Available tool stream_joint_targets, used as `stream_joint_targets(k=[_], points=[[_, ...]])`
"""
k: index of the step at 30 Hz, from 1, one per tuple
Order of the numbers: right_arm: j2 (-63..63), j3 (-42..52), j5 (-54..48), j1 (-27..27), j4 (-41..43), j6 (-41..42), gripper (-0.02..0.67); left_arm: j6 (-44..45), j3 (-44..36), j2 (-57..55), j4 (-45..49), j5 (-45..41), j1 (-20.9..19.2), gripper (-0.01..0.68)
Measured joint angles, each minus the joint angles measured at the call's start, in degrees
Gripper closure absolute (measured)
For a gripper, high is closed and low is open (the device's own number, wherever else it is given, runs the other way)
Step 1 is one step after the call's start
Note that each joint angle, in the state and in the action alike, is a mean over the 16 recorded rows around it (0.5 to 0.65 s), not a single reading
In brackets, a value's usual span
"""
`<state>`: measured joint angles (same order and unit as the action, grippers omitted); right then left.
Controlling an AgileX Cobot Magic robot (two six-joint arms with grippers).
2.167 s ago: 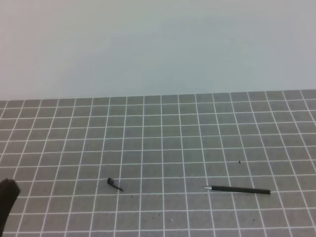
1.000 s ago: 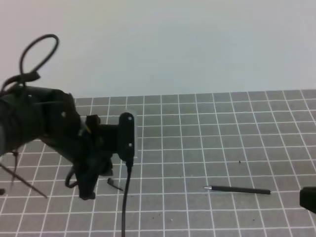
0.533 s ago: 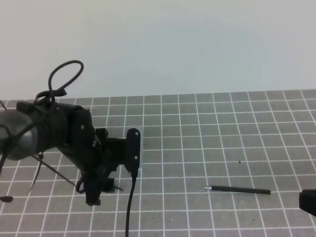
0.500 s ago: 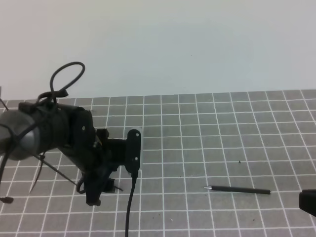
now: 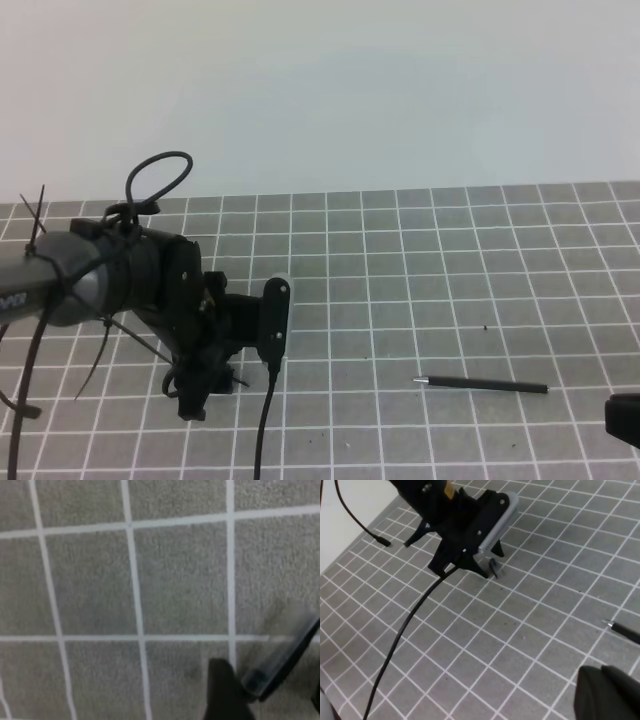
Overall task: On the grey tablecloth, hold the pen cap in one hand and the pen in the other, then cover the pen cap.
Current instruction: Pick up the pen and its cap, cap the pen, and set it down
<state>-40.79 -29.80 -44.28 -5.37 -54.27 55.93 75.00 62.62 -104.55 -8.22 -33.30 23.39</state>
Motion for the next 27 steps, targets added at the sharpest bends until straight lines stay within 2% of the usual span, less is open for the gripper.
stream_joint_targets(k=[9, 13, 20, 27], points=[[-0.02, 0.0, 0.03, 0.0, 0.2, 0.12, 0.657, -1.62, 0.0, -0.59, 0.45, -1.98, 0.0, 0.597], [-0.55, -0.22, 0.3, 0.0, 0.5, 0.4, 0.657, -2.32, 0.0, 0.23, 0.76, -3.23, 0.0, 0.66], [-5.03, -5.08, -1.01, -0.05, 5.4, 2.11, 0.657, -3.6, 0.0, 4.01, 0.26, -5.63, 0.05, 0.673], [-15.41, -16.82, -5.97, -2.31, 15.41, 5.86, 0.657, -5.19, 0.0, 10.77, -1.88, -9.6, 1.22, 0.673]])
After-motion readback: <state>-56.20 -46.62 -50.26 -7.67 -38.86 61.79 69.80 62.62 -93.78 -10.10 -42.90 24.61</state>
